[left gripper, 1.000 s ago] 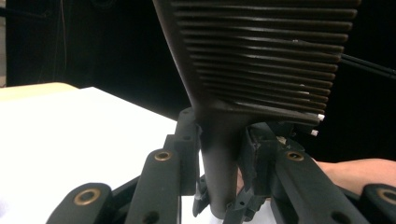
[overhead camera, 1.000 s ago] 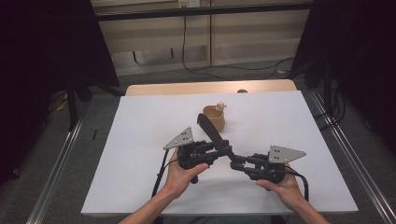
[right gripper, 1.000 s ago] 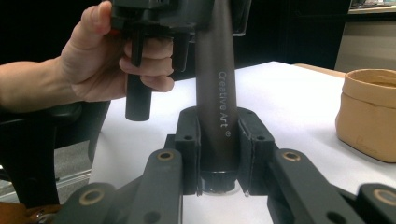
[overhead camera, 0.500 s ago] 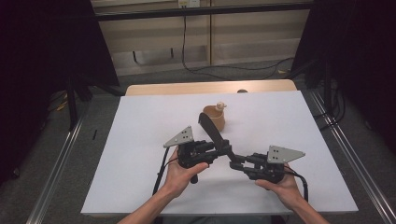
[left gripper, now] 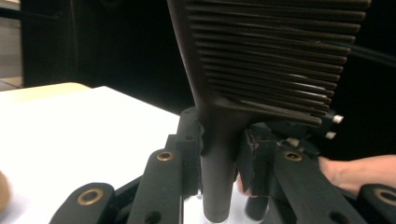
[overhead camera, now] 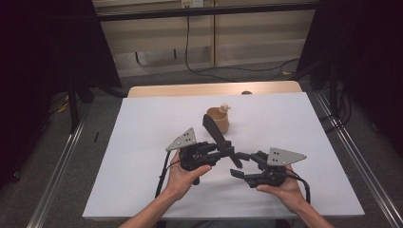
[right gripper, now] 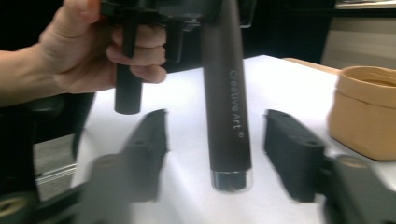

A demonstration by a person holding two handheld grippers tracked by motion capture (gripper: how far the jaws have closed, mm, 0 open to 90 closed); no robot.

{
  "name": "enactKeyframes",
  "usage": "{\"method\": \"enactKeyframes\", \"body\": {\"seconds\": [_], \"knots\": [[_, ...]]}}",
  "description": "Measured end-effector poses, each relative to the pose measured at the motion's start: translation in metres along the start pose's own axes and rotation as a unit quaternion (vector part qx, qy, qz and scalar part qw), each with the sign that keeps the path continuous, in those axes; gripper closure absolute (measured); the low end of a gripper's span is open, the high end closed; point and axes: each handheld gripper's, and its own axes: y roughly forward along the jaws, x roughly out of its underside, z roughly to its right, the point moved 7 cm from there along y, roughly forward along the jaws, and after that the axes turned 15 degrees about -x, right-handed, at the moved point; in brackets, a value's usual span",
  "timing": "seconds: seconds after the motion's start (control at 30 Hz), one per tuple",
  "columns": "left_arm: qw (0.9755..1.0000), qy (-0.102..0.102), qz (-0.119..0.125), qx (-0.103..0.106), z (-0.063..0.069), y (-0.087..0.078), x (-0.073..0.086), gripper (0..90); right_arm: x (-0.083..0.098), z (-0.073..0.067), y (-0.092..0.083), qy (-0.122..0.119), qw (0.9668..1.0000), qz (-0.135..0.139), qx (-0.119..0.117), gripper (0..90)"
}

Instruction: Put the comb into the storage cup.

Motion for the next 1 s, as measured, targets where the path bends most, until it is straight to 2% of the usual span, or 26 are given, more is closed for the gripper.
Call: {"method": "enactKeyframes", "body": {"seconds": [0.13, 0.3, 0.43, 0.6, 0.9, 1.0], "knots": [[1.0, 0.006, 0.002, -0.007, -0.001, -0.001, -0.001, 72.5, 0.003, 0.003, 0.0, 0.003, 0.9998, -0.011, 0.018, 23.1], [0.9994, 0.029, 0.001, -0.02, 0.001, -0.004, -0.003, 72.4, 0.003, 0.006, -0.003, 0.007, 0.9992, -0.01, 0.039, 17.8], [0.9989, 0.033, 0.004, -0.032, -0.001, -0.005, -0.005, 72.5, 0.002, 0.008, -0.008, 0.009, 0.9985, -0.006, 0.054, 13.9], [0.9978, 0.048, 0.0, -0.046, -0.004, -0.007, -0.006, 72.5, 0.0, 0.014, -0.017, 0.018, 0.9965, 0.004, 0.081, 9.4], [0.9963, 0.06, 0.004, -0.062, -0.01, -0.01, -0.013, 72.5, -0.009, 0.02, -0.033, 0.023, 0.9887, 0.023, 0.146, 3.5], [0.9954, 0.065, 0.005, -0.069, -0.014, -0.01, -0.016, 72.5, -0.01, 0.021, -0.04, 0.019, 0.9838, 0.02, 0.177, 1.7]]}}
